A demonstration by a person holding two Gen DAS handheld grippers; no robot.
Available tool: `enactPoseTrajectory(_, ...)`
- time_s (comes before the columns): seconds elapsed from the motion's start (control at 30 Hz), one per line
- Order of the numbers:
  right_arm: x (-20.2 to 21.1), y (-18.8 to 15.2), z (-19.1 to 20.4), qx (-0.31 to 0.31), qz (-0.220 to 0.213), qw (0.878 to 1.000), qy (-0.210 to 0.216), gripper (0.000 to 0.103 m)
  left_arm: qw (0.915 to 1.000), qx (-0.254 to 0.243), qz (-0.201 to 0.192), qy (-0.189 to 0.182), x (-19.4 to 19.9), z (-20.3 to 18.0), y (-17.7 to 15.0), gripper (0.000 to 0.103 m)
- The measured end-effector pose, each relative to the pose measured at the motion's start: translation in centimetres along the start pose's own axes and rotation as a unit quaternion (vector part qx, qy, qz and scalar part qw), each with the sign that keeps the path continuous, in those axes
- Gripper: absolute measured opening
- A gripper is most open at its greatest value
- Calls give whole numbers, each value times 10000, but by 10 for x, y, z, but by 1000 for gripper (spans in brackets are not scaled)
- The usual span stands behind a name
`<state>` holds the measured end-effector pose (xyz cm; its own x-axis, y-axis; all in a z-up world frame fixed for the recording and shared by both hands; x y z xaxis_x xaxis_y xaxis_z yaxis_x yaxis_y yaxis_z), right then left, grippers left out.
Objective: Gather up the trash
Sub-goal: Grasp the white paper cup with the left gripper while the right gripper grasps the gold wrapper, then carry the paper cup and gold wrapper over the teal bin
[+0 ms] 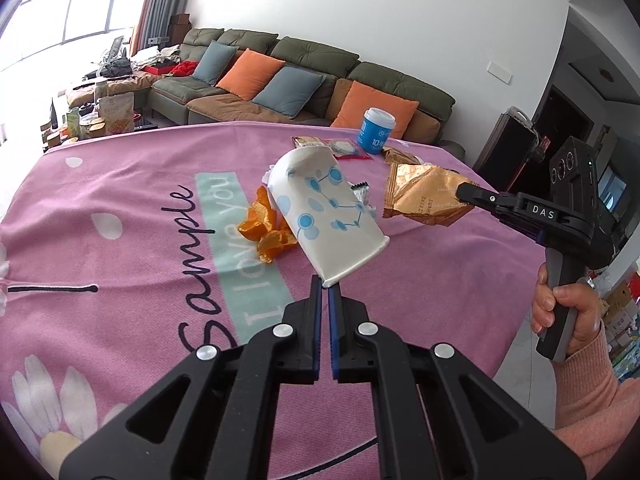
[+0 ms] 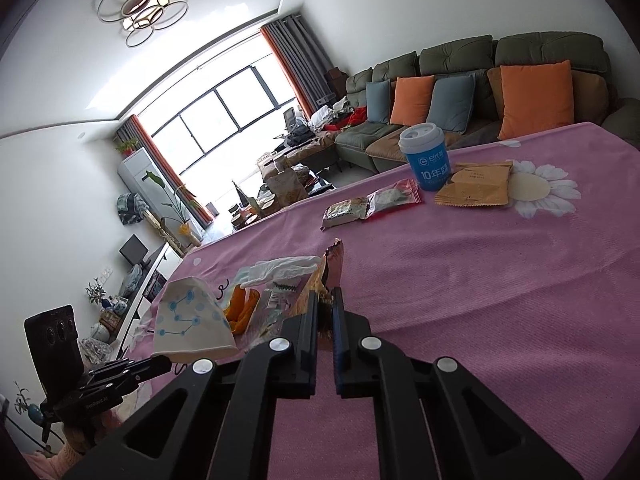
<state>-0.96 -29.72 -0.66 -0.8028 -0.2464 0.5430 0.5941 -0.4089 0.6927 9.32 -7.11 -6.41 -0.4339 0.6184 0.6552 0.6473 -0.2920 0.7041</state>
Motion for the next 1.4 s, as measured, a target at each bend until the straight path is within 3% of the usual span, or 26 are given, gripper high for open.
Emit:
enactPoseTrajectory(0.47, 10, 12, 59, 480, -297, 9964, 629, 5, 9983, 281, -306, 401, 58, 28, -18, 4)
enactPoseTrajectory(0.87, -39, -8, 116, 659, 260, 9879, 1379, 5, 9930, 656, -553, 814, 105, 60, -35, 4)
enactPoseTrajectory(1.4, -83, -27, 157, 676, 742, 9777, 1847, 5, 9838, 1042, -681, 1288, 151, 85, -55, 4)
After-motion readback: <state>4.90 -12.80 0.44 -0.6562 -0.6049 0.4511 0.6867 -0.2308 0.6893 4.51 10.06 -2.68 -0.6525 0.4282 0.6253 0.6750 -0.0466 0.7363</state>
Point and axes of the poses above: each gripper's, at about its wrist camera, not at the fingertips, and x roughly against the way its jaws point, z to its left, y to its top, the point moved 4 cm from there along -x, roughly the way its jaws point, and after that the axes turned 3 degrees about z, right-handed, at the moved point
